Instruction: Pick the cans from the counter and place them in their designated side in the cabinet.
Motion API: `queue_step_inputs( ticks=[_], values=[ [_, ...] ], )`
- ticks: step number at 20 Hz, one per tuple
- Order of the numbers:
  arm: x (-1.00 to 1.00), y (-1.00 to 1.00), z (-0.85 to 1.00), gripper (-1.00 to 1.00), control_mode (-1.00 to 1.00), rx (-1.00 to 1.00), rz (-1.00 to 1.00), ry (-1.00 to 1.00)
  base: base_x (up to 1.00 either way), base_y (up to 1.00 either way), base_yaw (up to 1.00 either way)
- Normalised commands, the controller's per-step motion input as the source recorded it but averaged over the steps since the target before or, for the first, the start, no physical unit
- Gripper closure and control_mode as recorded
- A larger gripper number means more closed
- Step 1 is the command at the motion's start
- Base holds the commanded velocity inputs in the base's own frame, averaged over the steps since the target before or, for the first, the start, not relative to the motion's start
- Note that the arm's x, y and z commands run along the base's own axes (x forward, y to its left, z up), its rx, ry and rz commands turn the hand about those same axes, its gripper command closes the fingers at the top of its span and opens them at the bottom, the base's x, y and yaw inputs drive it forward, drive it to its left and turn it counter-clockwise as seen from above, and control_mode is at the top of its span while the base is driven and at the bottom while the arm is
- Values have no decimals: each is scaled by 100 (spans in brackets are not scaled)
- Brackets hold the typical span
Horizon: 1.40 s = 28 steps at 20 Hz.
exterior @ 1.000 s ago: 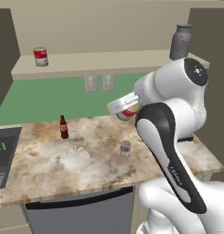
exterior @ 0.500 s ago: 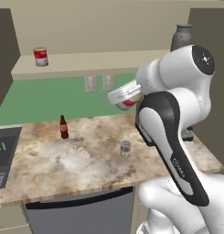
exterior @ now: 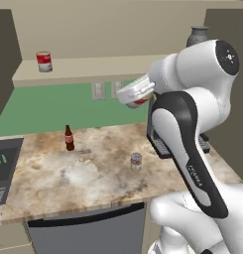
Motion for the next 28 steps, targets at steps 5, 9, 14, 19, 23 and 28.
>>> queue_step_inputs(
  ticks=[5,9,14,19,23,28],
  values=[
    [20,7,5,100,-100,0,3,-9,0,0,0],
    [31,7,0,100,-100,0,3,-6,0,0,0],
    [33,5,2,100,-100,0,3,-4,0,0,0],
    [25,10,20,100,-100,0,3,-3,0,0,0],
    [25,14,19,100,-100,0,3,-2,0,0,0],
    [35,15,2,100,-100,0,2,-1,0,0,0]
  ],
)
